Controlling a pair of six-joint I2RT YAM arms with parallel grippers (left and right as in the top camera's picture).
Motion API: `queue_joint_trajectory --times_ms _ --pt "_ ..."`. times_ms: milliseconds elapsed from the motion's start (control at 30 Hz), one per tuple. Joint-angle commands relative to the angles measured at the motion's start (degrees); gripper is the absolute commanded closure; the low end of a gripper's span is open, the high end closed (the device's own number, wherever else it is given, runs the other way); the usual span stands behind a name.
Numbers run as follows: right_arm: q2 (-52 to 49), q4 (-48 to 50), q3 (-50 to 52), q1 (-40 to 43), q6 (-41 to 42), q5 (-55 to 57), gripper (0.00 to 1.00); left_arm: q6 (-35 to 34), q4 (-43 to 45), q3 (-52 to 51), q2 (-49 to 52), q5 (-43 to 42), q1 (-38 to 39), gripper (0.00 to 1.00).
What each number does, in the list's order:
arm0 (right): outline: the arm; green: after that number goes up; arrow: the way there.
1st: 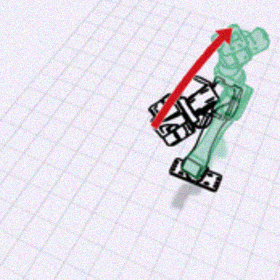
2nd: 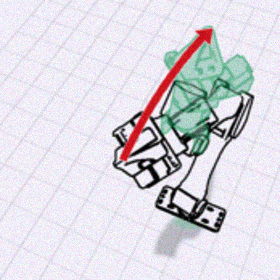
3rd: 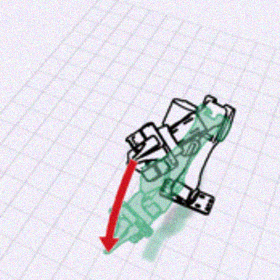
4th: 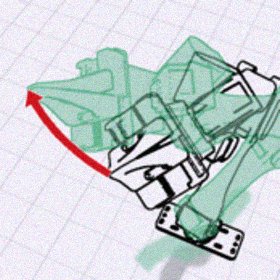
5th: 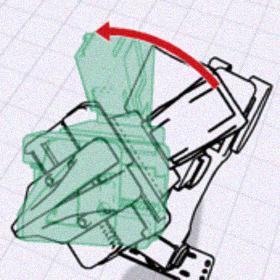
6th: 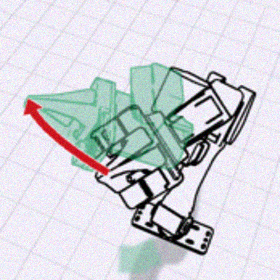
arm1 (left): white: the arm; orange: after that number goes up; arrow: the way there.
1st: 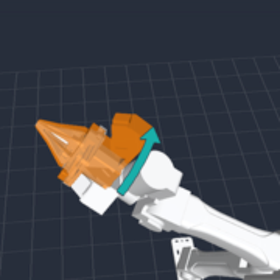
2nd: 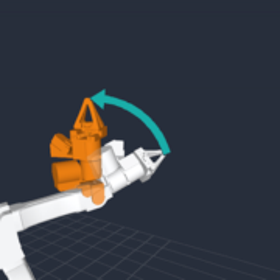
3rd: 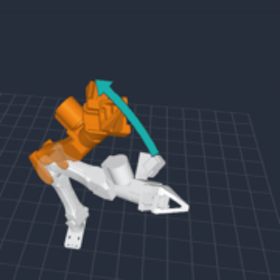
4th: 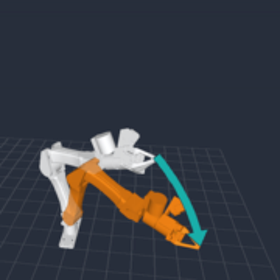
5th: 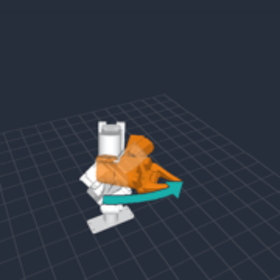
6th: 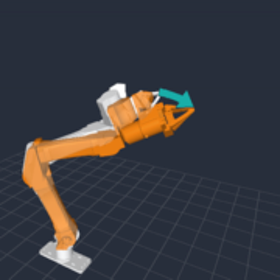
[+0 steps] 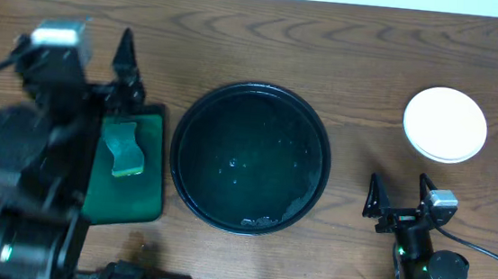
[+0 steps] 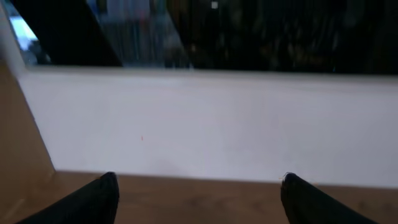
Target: Clean dirty plates on tray and stack at the side
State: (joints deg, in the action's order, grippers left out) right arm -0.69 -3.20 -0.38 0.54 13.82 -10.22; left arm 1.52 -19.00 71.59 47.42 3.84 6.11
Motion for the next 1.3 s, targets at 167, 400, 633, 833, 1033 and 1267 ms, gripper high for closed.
queue_joint_trajectory --times_ms 167,400,633,833,1033,1267 --pt "0.3 -0.2 0.1 0.5 -0.6 0.3 0.01 1.5 0.5 -3.5 -12.1 0.7 0.2 0.16" --pt "0.3 -0.2 0.1 0.5 -0.6 0.3 0.01 1.5 0.5 -12.4 -24.7 0.7 -1.2 0.16" --pt "0.3 -0.2 0.1 0.5 -0.6 0.3 0.01 1.2 0.8 -26.0 -35.7 0.7 -4.3 0.16" --pt "0.3 -0.2 0.1 0.5 -0.6 0.3 0.01 1.2 5.8 -37.9 -42.7 0.7 -5.2 0.16" --pt "0.3 -0.2 0.1 0.5 -0.6 0.3 0.01 0.7 13.7 -47.8 -47.3 -0.4 -5.2 0.16" --pt "0.3 -0.2 0.1 0.5 -0.6 0.3 0.01 0.1 20.8 -53.5 -47.3 -0.8 -5.2 0.16"
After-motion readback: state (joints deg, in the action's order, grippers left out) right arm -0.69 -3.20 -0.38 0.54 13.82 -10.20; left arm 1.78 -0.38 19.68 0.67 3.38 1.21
